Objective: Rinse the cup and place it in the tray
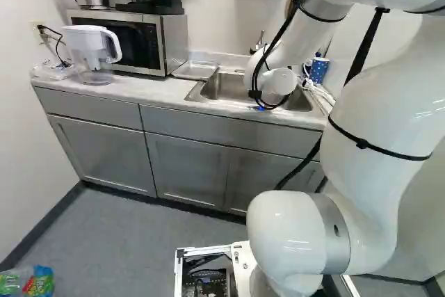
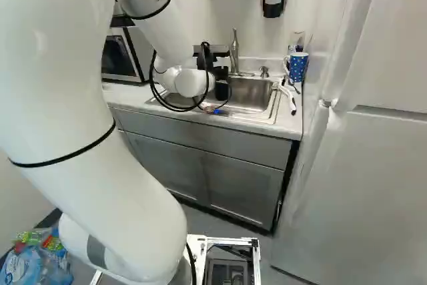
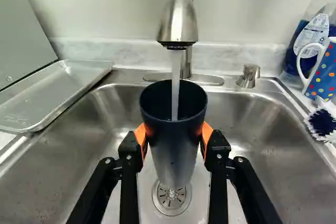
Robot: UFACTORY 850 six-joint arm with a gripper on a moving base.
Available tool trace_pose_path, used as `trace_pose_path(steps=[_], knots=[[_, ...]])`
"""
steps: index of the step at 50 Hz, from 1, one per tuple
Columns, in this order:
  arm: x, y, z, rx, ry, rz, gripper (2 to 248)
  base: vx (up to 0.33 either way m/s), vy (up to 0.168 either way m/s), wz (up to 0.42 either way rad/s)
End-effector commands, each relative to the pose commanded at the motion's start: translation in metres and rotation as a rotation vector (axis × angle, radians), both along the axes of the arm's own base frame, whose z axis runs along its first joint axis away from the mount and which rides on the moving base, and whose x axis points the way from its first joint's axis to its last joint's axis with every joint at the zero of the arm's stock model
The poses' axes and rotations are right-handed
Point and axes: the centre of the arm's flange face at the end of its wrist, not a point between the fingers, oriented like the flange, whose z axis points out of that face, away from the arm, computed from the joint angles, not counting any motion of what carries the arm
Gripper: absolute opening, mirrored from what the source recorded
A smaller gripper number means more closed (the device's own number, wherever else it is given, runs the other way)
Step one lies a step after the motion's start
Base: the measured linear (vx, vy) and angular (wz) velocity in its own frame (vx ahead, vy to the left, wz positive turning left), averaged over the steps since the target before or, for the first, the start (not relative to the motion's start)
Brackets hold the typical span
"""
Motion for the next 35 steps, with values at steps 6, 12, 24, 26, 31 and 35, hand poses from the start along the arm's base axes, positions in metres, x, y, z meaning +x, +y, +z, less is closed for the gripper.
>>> trace_pose_path(steps=[6,12,24,26,31,35], knots=[[0.0,0.0,0.0,0.0,0.0,0.0,121,0.0,0.0,0.0],[0.0,0.0,0.0,0.0,0.0,0.0,121,0.0,0.0,0.0],[0.0,0.0,0.0,0.0,0.0,0.0,121,0.0,0.0,0.0],[0.0,0.0,0.0,0.0,0.0,0.0,121,0.0,0.0,0.0],[0.0,0.0,0.0,0.0,0.0,0.0,121,0.0,0.0,0.0],[0.0,0.0,0.0,0.0,0.0,0.0,121,0.0,0.0,0.0]])
